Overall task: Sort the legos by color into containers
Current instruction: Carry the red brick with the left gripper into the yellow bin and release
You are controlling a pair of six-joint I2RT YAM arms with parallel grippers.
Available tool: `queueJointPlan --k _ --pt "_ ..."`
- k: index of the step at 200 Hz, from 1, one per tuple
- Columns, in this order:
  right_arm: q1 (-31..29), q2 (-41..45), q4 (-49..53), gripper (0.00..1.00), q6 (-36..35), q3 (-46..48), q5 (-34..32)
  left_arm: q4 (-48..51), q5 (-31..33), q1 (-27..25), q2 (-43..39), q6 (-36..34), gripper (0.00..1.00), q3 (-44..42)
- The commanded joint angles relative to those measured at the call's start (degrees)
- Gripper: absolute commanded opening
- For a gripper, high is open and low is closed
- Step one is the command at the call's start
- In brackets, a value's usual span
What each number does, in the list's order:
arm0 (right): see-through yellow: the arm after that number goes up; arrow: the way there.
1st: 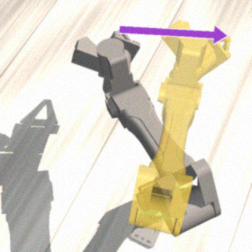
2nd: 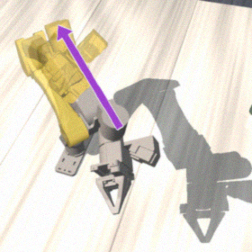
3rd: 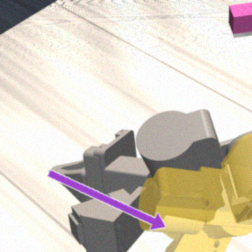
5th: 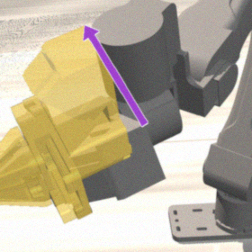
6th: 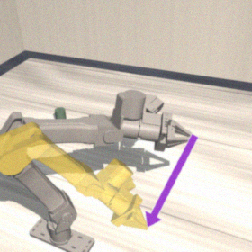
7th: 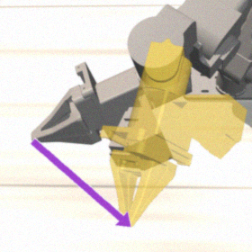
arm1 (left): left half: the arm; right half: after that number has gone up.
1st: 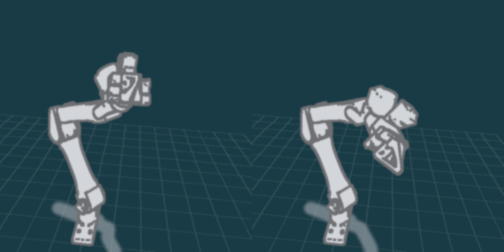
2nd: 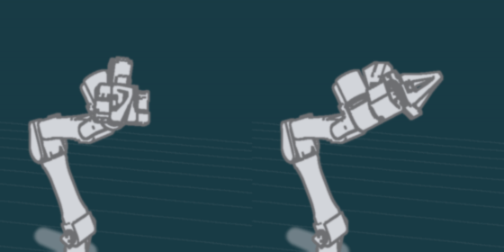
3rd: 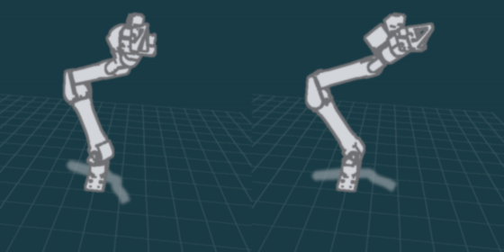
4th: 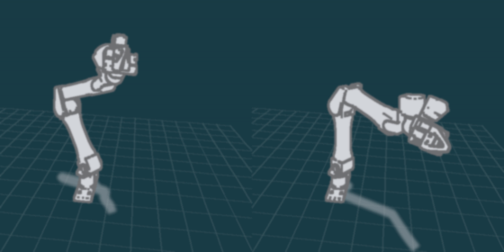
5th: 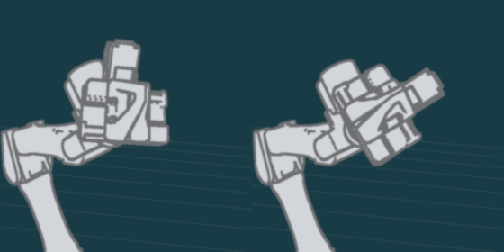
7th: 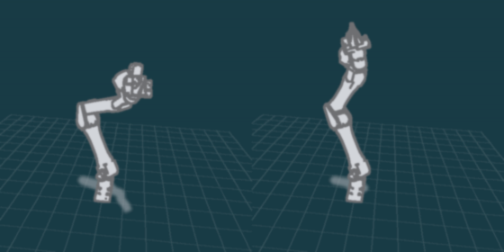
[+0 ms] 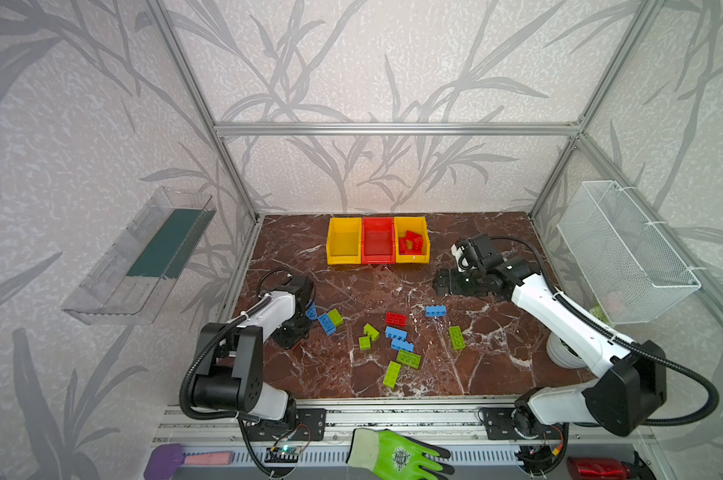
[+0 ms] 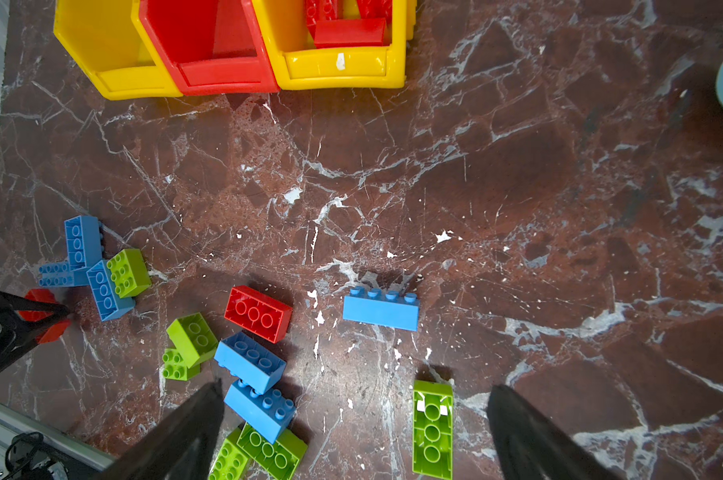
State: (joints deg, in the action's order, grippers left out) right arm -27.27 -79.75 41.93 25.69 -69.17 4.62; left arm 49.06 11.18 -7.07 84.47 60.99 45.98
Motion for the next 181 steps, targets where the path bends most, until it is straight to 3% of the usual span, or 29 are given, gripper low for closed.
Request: queueJointPlan --k 1,51,99,181 --pt "0.11 2.45 1.44 0.99 0.76 0.96 -0.16 5.44 4.68 -4.98 -1.75 -0.85 0.1 6.68" --pt "2.66 8.29 3.79 0.99 0.63 3.89 -1.08 8.77 5.97 -14.82 9.43 -8.46 0.06 29.68" --pt "6.19 16.07 7.68 0.99 1.16 6.91 -2.47 7.59 0.46 -21.12 25.1 -18.45 0.06 53.55" --pt "9.58 24.02 14.23 0.99 1.47 8.79 -3.83 -1.31 -14.17 -23.08 51.43 -37.03 0.04 90.76"
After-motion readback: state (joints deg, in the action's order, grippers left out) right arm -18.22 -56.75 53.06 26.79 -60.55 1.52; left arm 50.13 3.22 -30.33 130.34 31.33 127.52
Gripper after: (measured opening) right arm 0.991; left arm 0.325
